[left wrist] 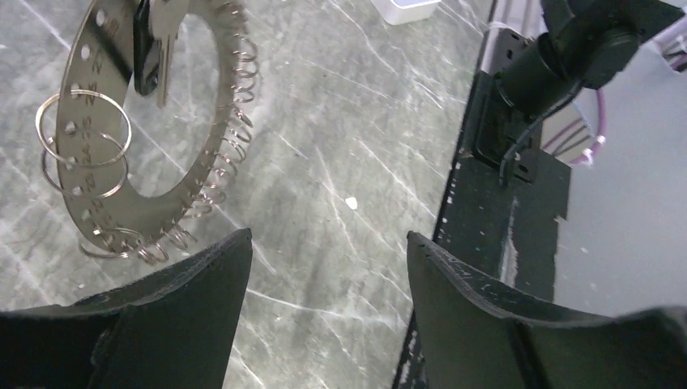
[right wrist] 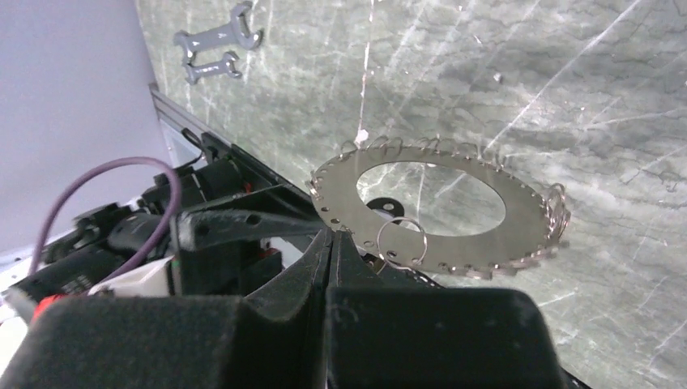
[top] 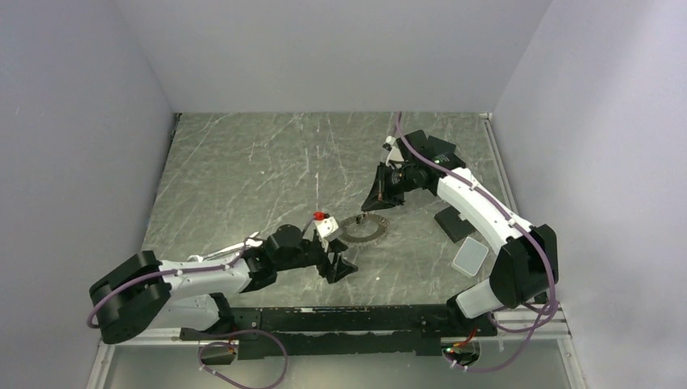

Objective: Put the keys on the keyring

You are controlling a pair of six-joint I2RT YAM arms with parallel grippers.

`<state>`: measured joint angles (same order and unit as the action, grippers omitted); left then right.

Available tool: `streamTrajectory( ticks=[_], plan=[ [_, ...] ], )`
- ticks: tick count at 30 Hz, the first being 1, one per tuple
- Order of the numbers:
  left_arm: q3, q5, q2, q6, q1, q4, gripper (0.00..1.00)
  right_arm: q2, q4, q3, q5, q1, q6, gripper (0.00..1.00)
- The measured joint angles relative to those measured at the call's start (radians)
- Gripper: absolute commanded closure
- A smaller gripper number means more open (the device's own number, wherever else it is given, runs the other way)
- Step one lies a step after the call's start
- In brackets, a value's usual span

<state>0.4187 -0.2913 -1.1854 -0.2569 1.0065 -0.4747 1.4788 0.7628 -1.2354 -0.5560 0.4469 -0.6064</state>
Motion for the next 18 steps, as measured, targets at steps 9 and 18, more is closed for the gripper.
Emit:
streamTrajectory(
  ticks=[9, 18],
  plan=[
    [-0.055, 0.106, -0.175, 0.096, 0.0, -0.37, 0.21, -0.045, -0.002, -0.009, -0.024, -0.005, -0.04, 1.0],
    [-0.04, 0.185, -0.174, 0.299, 0.0, -0.456, 0.29, -0.093, -0.012, 0.034, -0.028, -0.005, -0.043, 1.0]
  ],
)
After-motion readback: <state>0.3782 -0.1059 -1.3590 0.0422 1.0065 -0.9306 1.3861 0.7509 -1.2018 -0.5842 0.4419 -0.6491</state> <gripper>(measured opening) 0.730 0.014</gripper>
